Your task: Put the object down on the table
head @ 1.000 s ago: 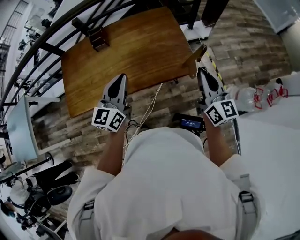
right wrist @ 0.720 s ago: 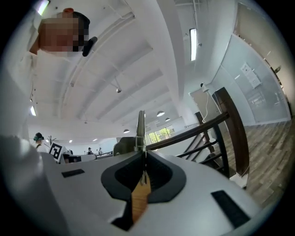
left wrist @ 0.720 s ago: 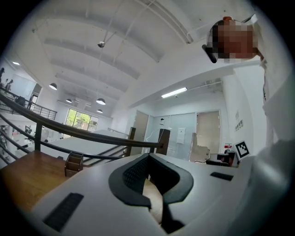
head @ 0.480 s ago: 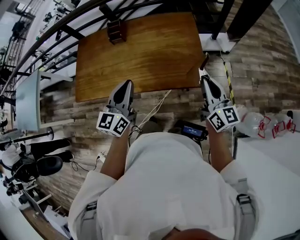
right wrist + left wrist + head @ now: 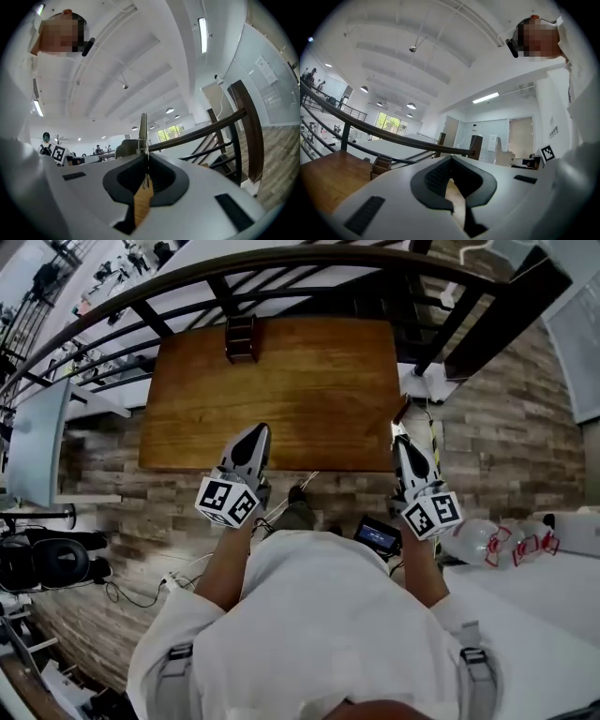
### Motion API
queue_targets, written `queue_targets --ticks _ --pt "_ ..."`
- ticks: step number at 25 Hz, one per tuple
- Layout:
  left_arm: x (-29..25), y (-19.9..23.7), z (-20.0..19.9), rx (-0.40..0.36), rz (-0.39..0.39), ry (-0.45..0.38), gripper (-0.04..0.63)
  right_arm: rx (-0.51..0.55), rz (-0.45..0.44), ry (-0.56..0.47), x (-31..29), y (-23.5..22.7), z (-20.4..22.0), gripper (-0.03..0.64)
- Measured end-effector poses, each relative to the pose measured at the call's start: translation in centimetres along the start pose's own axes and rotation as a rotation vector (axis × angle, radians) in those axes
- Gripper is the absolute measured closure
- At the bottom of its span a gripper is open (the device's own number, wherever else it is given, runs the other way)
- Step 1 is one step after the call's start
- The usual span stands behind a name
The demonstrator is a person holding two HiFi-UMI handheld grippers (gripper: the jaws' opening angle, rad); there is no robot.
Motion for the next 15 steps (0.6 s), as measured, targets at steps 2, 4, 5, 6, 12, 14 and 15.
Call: queue_targets --ticks 2,4,5,6,12,14,15 --pt "-0.9 1.3 -0.3 0.014 0.010 -0.011 0.580 0.017 0.020 0.000 -1.0 -0.3 -0.6 0.591" --pt "-1.9 2.8 -0.7 0.027 0.024 -0.022 0.580 0.032 0.037 0.000 -2.5 -0.4 -1.2 0.591" --pt "-2.4 3.7 -1.0 0.038 0.032 -0.028 0.580 0.038 0.042 -0.003 -3.4 -0.3 -1.5 0.591" --pt "-2.9 4.6 -1.3 0.052 0.039 -0.035 0.580 0.041 0.045 -0.006 -4.3 -0.1 -1.8 0.591" --pt "-4.8 10.0 -4.0 0.066 0.064 -0.063 0.580 0.001 0.056 -0.022 -10.0 1.0 -2.6 0.591" --pt "-5.5 11.6 -4.5 0.056 0.076 -0.057 0.580 0.008 0.064 -0.023 -11.7 1.3 -2.7 0.591" --pt "-5.9 12.4 -4.7 0.050 0.082 -0.052 0.580 0.011 0.067 -0.021 -12.6 1.4 -2.6 0.591"
Point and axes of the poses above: the fingertips, and each gripper's own axes: x backward along the fingers, y to its left, z out of its underside, the point moved 6 cm from there along x, backward along the fingers, and after that the axes turned 1 degree about z, right-handed, at the moved point
